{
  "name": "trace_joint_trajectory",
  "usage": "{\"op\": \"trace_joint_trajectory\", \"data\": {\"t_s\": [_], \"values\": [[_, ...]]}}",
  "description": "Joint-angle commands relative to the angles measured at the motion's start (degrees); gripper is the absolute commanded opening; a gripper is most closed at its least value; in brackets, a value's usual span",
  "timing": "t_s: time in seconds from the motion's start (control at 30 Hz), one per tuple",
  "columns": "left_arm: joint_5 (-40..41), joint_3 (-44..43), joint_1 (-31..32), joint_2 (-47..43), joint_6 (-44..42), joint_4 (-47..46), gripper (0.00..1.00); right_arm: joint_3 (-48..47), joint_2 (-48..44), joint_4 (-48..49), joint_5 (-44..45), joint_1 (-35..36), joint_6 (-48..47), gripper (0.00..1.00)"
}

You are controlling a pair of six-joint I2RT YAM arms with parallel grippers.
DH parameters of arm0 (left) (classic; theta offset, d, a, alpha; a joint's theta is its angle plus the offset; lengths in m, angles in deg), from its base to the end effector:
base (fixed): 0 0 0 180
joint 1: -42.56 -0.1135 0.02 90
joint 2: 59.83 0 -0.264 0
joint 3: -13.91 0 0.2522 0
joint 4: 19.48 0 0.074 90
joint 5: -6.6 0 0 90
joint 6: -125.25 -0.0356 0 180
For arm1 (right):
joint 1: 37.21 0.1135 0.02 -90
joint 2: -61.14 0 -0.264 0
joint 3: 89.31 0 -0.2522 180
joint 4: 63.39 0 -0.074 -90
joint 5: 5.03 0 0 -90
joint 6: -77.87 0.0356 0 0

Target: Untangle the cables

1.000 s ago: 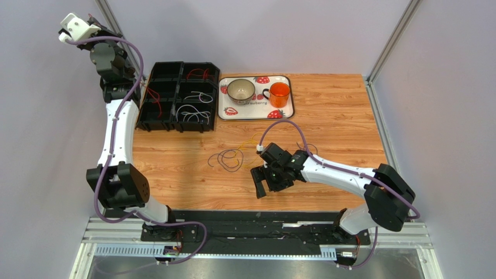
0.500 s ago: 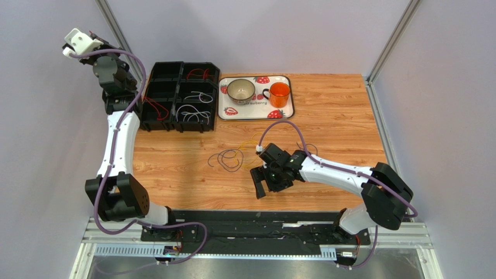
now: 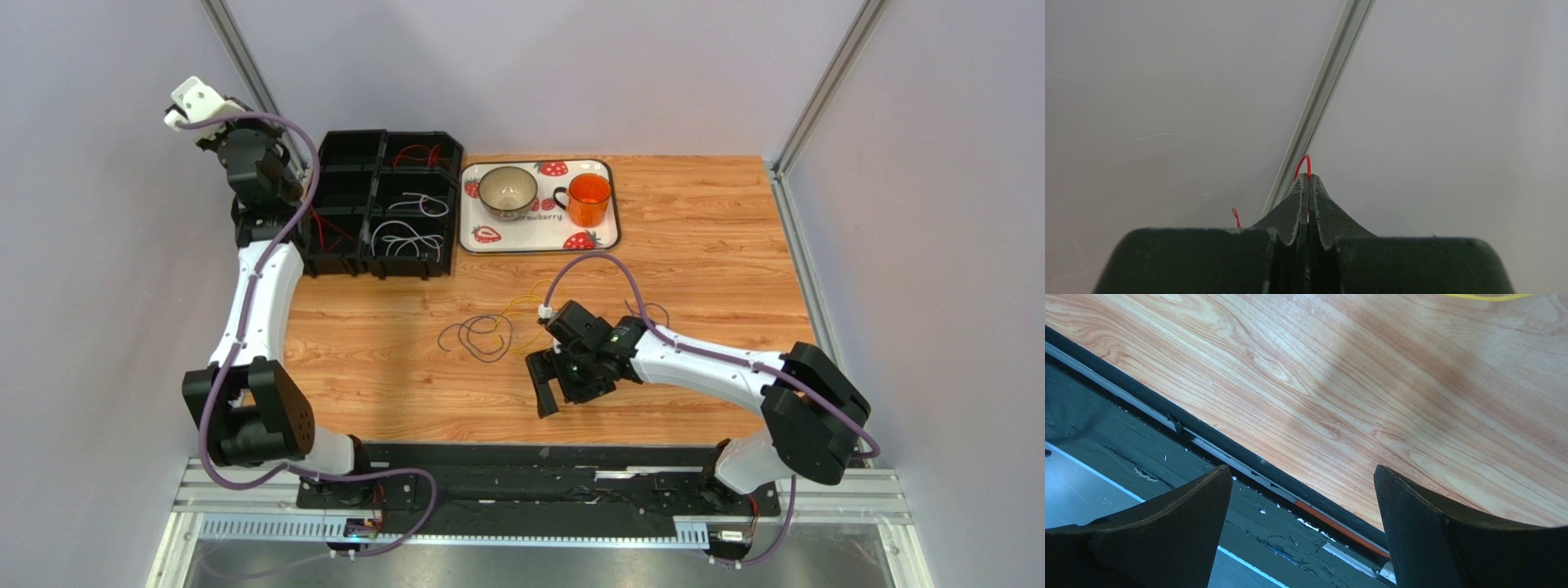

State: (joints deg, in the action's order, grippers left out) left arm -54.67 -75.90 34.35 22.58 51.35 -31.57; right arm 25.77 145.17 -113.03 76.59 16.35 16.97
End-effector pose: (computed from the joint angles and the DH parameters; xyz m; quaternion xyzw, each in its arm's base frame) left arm 0.3285 0.0647 0.4428 -0.3158 0.5040 0.0884 0.7990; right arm 0.1565 0.2206 0.1917 -0.2208 0.9551 0.1754 0.0907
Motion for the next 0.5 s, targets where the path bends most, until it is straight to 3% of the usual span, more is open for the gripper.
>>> {"op": "trace_joint_trajectory", "data": {"t_s": [0.0,0.47], "values": [[-0.6,0.1,3.5,0.3,-3.6,-1.3,0.00,-0.1,-0.3,2.7,-0.6,0.3,0.2,0.90],[5.9,9.2,7.0,-0.8,1.4,7.2,0.00,0.3,-0.8,3.4,-0.8,0.2,0.3,0.90]]}}
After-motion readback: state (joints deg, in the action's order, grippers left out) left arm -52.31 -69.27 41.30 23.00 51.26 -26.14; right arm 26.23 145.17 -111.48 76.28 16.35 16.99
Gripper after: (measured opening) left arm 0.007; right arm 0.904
